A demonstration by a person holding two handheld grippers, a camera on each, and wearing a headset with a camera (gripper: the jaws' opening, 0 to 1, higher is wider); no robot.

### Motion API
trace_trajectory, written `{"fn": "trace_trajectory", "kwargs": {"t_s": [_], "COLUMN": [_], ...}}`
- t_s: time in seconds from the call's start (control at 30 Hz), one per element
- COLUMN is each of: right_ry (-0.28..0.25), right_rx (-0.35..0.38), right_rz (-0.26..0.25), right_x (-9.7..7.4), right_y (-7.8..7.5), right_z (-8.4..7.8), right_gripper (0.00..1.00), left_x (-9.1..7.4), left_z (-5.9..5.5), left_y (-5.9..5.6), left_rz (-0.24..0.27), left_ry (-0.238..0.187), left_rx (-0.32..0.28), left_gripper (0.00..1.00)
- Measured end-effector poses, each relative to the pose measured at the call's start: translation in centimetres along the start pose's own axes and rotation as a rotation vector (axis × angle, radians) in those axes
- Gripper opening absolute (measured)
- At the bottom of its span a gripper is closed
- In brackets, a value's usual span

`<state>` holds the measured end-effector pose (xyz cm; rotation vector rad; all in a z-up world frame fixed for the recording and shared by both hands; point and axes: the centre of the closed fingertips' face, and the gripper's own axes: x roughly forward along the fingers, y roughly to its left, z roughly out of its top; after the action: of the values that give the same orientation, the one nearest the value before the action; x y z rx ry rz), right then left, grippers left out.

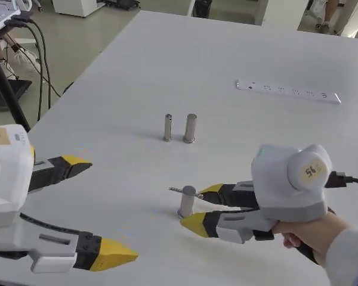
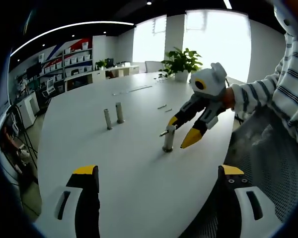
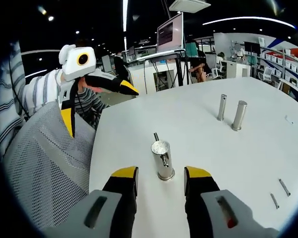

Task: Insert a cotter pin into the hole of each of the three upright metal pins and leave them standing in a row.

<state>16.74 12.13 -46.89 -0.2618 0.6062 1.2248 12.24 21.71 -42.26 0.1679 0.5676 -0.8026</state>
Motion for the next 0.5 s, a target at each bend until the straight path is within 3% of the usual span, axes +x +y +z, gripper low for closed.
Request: {"fn": "trace_trajectory", "kwargs": {"t_s": [0.13, 0.27, 0.33, 0.4, 0.5], "right_ry": [0.003, -0.041, -0.061, -0.070, -0.057], "right_rx": [-0.001, 0.006, 0.007, 0.013, 0.006], "right_rz": [0.001, -0.009, -0.008, -0.013, -0.011], "right_x": [0.4, 0.8, 1.0, 1.5, 1.9], "right_y": [-0.2, -0.4, -0.4, -0.6, -0.6], "right_z": [-0.5, -0.1, 0.1, -0.1, -0.4], "right_gripper": [0.33, 0.27, 0.24, 0.21, 0.15], "left_x": [-0.3, -0.4, -0.5, -0.5, -0.5], "left_z": [-0.7, -0.5, -0.2, -0.3, -0.4], "left_y": [0.3, 0.6, 1.0, 1.5, 1.6], "left_rz": [0.019, 0.039, 0.061, 0.091, 0.093], "left_ry": [0.009, 0.001, -0.012, 0.000, 0.005], "left_rx": [-0.035, -0.039, -0.009, 0.015, 0.022], "left_gripper": [0.99, 0.99, 0.99, 0.99, 0.99]}}
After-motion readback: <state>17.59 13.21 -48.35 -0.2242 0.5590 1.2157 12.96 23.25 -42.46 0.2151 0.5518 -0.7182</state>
